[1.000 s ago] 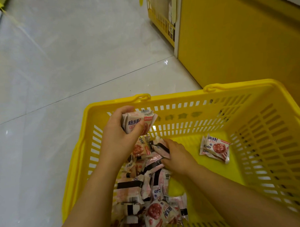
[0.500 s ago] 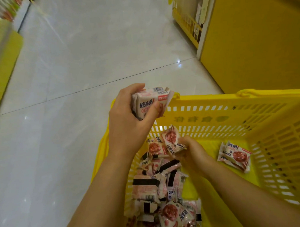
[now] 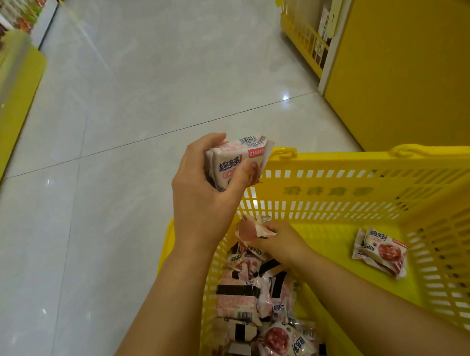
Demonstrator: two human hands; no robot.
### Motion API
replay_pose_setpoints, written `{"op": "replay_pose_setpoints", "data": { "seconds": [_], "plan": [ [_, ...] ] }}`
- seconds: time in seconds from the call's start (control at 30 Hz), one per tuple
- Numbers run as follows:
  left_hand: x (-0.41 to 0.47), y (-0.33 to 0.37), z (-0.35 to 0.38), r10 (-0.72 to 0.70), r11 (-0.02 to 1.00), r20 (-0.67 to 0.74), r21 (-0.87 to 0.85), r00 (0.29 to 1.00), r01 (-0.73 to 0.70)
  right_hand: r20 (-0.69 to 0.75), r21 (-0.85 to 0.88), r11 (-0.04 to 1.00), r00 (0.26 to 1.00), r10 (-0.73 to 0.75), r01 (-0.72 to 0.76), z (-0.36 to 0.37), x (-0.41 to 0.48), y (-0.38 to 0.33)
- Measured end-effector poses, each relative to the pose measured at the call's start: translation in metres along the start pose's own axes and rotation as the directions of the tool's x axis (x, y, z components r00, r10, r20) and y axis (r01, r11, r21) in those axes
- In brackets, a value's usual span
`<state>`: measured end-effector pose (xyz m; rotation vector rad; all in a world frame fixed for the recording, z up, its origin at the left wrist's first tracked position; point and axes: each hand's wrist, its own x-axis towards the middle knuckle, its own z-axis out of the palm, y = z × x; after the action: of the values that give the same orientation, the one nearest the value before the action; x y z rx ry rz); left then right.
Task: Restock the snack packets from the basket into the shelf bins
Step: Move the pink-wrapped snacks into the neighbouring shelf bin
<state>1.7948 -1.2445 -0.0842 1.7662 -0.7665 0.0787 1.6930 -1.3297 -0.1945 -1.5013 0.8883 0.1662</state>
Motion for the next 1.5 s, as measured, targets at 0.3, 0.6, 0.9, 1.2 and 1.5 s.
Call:
{"op": "replay_pose_setpoints", "data": {
  "seconds": [0.3, 0.6, 0.9, 1.2, 1.5],
  "plan": [
    [-0.004, 0.011, 0.011, 0.077, 0.997, -0.087, -0.003, 0.993, -0.077, -0.019, -0.184, 0.982, 0.999, 0.037, -0.040, -0.066, -0.013, 0.001],
    [-0.051, 0.019, 0.063, 0.236, 0.969, 0.213, 0.022, 0.948, -0.246, 0.021, -0.544, 0.807, 0.958, 0.287, -0.230, -0.143, -0.058, 0.066],
    [-0.086, -0.020, 0.087, -0.168, 0.979, 0.549, 0.193, 0.819, 0.071, -0.016, -0.550, 0.833, 0.998, 0.065, -0.063, -0.172, -0.077, 0.046],
    [-0.101, -0.036, 0.106, -0.491, 0.870, 0.589, 0.286, 0.642, 0.403, 0.019, -0.629, 0.771, 0.989, 0.148, -0.103, -0.171, -0.070, 0.057],
    [-0.113, -0.043, 0.111, -0.517, 0.853, 0.572, 0.404, 0.636, 0.330, -0.009, -0.749, 0.659, 0.996, 0.092, -0.068, -0.126, -0.063, 0.071]
  ]
}}
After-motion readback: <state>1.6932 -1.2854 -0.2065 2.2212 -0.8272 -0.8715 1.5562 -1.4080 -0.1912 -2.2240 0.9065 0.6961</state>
